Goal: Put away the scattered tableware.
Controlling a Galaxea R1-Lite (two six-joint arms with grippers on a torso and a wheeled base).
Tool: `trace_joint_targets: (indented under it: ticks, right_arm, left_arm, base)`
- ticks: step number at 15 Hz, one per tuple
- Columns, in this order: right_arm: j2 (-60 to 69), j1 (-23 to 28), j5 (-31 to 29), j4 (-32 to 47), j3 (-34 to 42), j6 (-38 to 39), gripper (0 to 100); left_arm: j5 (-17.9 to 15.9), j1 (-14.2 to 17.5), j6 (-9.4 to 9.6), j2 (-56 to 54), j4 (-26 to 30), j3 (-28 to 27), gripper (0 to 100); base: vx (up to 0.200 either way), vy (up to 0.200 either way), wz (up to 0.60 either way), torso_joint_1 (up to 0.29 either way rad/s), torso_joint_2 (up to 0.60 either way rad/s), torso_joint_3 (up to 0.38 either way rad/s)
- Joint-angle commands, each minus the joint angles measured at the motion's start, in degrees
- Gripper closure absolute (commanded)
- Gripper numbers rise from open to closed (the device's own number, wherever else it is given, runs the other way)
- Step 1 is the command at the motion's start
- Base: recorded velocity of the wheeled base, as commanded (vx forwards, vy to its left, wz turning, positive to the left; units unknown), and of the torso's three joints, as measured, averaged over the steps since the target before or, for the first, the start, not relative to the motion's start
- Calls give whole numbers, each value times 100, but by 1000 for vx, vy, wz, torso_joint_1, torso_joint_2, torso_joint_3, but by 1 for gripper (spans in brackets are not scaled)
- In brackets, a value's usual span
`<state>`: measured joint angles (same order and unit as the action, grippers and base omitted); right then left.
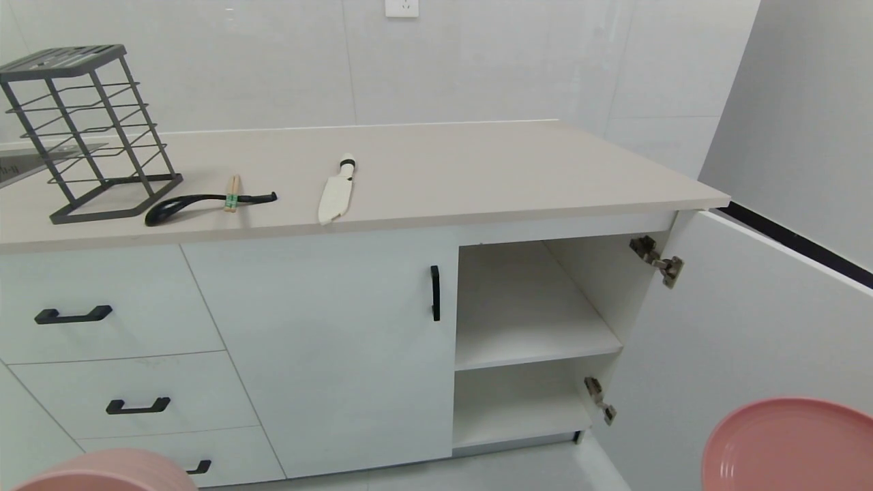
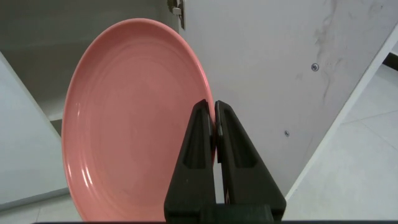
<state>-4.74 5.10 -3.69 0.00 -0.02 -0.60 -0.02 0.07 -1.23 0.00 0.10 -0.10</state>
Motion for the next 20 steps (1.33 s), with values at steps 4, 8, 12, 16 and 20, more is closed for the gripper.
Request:
trace_joint_targets:
  ticks: [4,8,12,16,20]
  right_arm:
    - [-9,0,0,0,2,-11,100]
    - [-9,0,0,0,2,-2,100]
    - [-9,0,0,0,2,-2,100]
    - [-9,0,0,0,2,-2,100]
    - [-9,0,0,0,2,-2,100]
  left_arm:
    - [11,1,-35,9,-1,1,100]
    - [2,1,-35,0,-1,1,100]
    - [2,1,-35,9,-1,1,100]
    - [11,1,-44,9,-1,1,100]
    - [11,1,-44,9,-1,1,100]
  base:
    - [0,0,0,-14,88,90]
    - [0,0,0,-160,44,-123]
    - [0,0,0,-71,31,-34]
    - [0,0,0,-7,122,100]
    - [0,0,0,0,0,0]
